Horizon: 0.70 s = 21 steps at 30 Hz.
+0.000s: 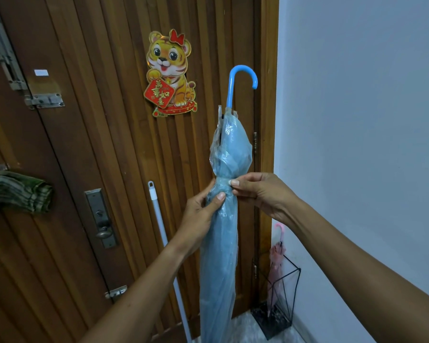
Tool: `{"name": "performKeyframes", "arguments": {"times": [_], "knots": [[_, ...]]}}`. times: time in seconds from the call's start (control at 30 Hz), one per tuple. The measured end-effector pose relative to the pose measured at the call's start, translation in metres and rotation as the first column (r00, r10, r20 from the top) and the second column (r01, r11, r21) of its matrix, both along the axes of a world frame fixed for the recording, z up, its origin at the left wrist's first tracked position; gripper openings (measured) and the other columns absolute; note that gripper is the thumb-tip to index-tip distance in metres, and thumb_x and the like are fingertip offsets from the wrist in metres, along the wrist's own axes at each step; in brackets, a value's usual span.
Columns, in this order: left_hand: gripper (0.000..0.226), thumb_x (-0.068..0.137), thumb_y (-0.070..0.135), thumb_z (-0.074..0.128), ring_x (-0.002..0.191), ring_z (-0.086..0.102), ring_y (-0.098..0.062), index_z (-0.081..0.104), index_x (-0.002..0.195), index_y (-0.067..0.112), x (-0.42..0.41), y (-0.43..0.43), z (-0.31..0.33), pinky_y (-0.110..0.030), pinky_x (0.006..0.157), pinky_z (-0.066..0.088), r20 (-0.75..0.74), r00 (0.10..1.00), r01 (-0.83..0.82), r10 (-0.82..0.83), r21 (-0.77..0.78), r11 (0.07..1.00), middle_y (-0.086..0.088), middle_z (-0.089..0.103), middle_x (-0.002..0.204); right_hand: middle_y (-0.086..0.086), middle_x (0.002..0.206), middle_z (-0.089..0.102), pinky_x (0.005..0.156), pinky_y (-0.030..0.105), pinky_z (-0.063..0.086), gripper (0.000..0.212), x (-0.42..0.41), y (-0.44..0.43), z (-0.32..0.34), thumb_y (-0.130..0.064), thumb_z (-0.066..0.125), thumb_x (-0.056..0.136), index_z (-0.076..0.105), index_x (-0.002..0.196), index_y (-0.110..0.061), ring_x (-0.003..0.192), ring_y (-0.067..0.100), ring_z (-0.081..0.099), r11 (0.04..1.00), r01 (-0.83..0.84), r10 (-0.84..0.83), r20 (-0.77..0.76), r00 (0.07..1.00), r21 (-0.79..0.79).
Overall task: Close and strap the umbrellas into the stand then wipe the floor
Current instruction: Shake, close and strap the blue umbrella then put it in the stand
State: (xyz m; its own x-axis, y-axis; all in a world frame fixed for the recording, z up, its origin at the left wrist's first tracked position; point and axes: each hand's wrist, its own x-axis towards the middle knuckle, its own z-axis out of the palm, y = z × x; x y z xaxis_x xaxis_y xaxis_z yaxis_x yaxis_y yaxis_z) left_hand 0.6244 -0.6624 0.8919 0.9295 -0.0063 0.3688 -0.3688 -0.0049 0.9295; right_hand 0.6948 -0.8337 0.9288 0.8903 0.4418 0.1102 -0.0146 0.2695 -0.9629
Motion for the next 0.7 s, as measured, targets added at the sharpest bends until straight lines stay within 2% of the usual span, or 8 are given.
{"name": "performKeyframes", "arguments": {"times": [0.13, 0.33, 0.37, 0.4, 0.5, 0.6, 0.7], "knots": [[0.045, 0.102, 0.020, 0.053, 0.121, 0.063, -0.021, 0.047, 0.147, 0.021, -0.003, -0.002, -0.001, -0.043, 0.103, 0.051, 0.009, 1.000, 0.017, -0.018, 0.074, 0.997, 0.000, 0.065, 0.133, 0.010, 0.084, 0.076, 0.077, 0.031, 0.062, 0.023, -0.002, -0.008, -0.004, -0.012, 0.084, 0.066, 0.072, 0.082, -0.002, 0.075, 0.017, 0.074, 0.999, -0.015, 0.015, 0.008, 1.000, -0.043], [0.044, 0.100, 0.022, 0.055, 0.122, 0.063, -0.022, 0.052, 0.144, 0.017, -0.001, -0.012, -0.001, -0.041, 0.104, 0.050, 0.009, 0.999, 0.042, -0.043, 0.091, 0.995, -0.004, 0.066, 0.132, 0.015, 0.094, 0.075, 0.098, 0.049, 0.055, 0.037, -0.004, -0.017, -0.007, -0.024, 0.091, 0.057, 0.071, 0.081, -0.005, 0.089, 0.027, 0.071, 0.995, 0.052, -0.048, 0.050, 0.998, -0.085], [0.043, 0.101, 0.021, 0.055, 0.121, 0.063, -0.023, 0.052, 0.143, 0.016, 0.000, -0.014, -0.001, -0.040, 0.103, 0.051, 0.009, 0.999, 0.044, -0.045, 0.079, 0.996, -0.005, 0.066, 0.132, 0.014, 0.091, 0.074, 0.097, 0.049, 0.056, 0.038, -0.004, -0.019, -0.006, -0.028, 0.093, 0.055, 0.072, 0.080, -0.008, 0.088, 0.028, 0.068, 0.992, 0.064, -0.058, 0.058, 0.997, -0.109], [0.043, 0.101, 0.019, 0.055, 0.121, 0.063, -0.024, 0.052, 0.143, 0.015, 0.002, -0.017, -0.001, -0.038, 0.101, 0.052, 0.009, 0.999, 0.048, -0.049, 0.070, 0.996, -0.005, 0.066, 0.131, 0.010, 0.084, 0.072, 0.089, 0.047, 0.057, 0.036, -0.004, -0.022, -0.005, -0.031, 0.093, 0.055, 0.073, 0.077, -0.011, 0.082, 0.027, 0.064, 0.988, 0.076, -0.067, 0.070, 0.995, -0.135], [0.045, 0.101, 0.021, 0.055, 0.123, 0.062, -0.023, 0.049, 0.145, 0.016, 0.009, -0.027, -0.002, -0.038, 0.102, 0.051, -0.005, 0.998, 0.067, -0.067, 0.064, 0.996, -0.005, 0.064, 0.134, -0.002, 0.062, 0.062, 0.064, 0.027, 0.047, 0.027, 0.002, -0.036, -0.001, -0.031, 0.092, 0.062, 0.071, 0.069, -0.016, 0.064, 0.017, 0.053, 0.977, 0.073, -0.059, 0.075, 0.995, -0.200], [0.052, 0.098, 0.022, 0.060, 0.127, 0.059, -0.018, 0.046, 0.147, 0.017, 0.019, -0.037, -0.004, -0.037, 0.105, 0.049, -0.028, 0.997, 0.077, -0.075, 0.077, 0.994, -0.003, 0.059, 0.141, -0.001, 0.063, 0.059, 0.063, 0.024, 0.040, 0.026, 0.011, -0.055, 0.000, -0.028, 0.090, 0.068, 0.069, 0.077, -0.015, 0.062, 0.014, 0.051, 0.975, 0.022, -0.006, 0.075, 0.997, -0.220], [0.058, 0.092, 0.012, 0.068, 0.121, 0.060, -0.002, 0.047, 0.146, 0.016, 0.029, -0.054, -0.005, -0.019, 0.094, 0.051, -0.037, 0.997, 0.071, -0.069, 0.076, 0.995, 0.005, 0.063, 0.135, -0.008, 0.064, 0.066, 0.056, 0.017, 0.046, 0.020, 0.016, -0.073, -0.002, -0.016, 0.080, 0.082, 0.065, 0.095, -0.014, 0.052, 0.003, 0.057, 0.985, -0.006, 0.018, 0.065, 0.998, -0.175]]}}
